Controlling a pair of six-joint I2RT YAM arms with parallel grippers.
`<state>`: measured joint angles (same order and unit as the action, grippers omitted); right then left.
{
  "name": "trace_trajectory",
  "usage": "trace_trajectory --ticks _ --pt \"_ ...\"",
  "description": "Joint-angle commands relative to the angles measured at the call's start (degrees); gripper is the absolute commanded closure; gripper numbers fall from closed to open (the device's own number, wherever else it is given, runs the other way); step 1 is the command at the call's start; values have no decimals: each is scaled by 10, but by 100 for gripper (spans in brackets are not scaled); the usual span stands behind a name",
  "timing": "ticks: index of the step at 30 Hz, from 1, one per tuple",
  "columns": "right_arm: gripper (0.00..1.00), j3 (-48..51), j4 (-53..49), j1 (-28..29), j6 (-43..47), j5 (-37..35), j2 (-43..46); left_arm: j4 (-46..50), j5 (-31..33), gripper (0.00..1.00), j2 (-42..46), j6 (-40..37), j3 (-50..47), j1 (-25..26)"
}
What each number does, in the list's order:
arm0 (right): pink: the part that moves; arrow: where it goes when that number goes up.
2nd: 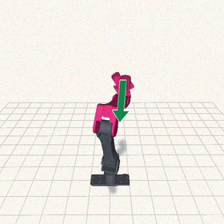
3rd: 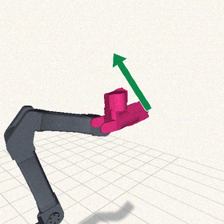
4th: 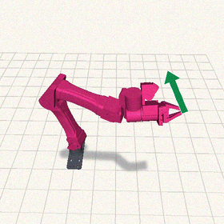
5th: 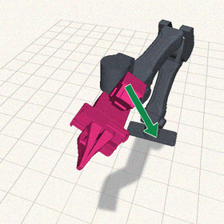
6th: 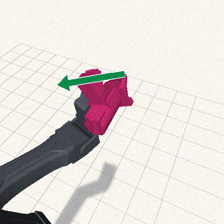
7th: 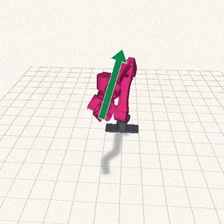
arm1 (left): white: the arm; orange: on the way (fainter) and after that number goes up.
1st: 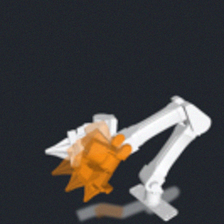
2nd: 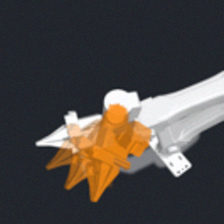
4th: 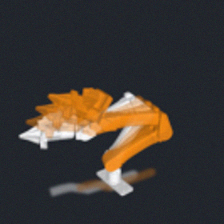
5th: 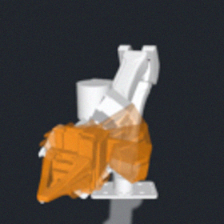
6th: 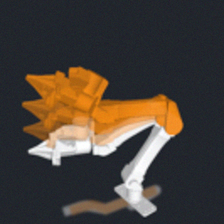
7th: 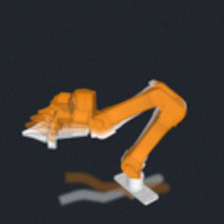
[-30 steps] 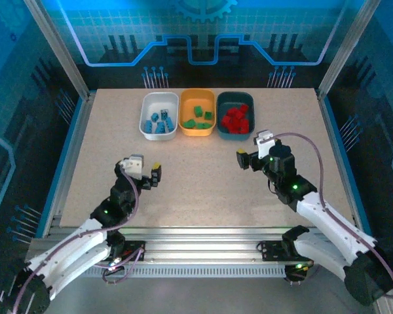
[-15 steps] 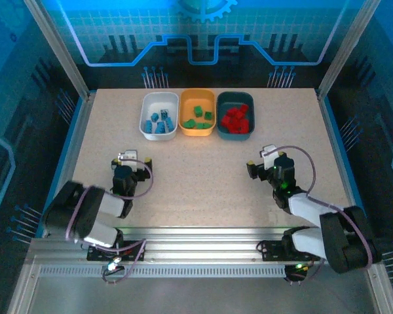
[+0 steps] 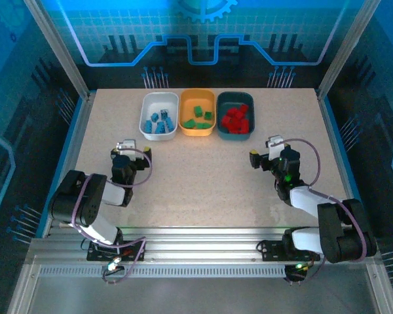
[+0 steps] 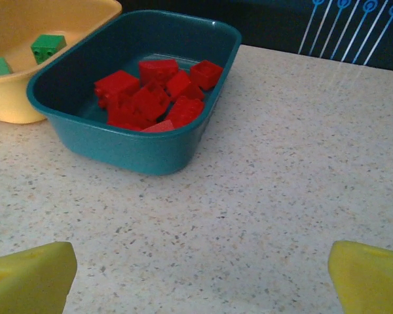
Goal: Sort the legos into containers by color
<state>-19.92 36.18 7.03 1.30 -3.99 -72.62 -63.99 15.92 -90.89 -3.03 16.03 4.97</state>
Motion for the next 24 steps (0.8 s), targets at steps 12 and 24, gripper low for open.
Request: trace_trajectory --ticks 12,24 --pt "0 -4 140 -18 17 16 -128 65 -19 1 19 48 36 -35" --pt "0 -50 67 -38 -7 16 -136 80 -14 1 19 49 44 -36"
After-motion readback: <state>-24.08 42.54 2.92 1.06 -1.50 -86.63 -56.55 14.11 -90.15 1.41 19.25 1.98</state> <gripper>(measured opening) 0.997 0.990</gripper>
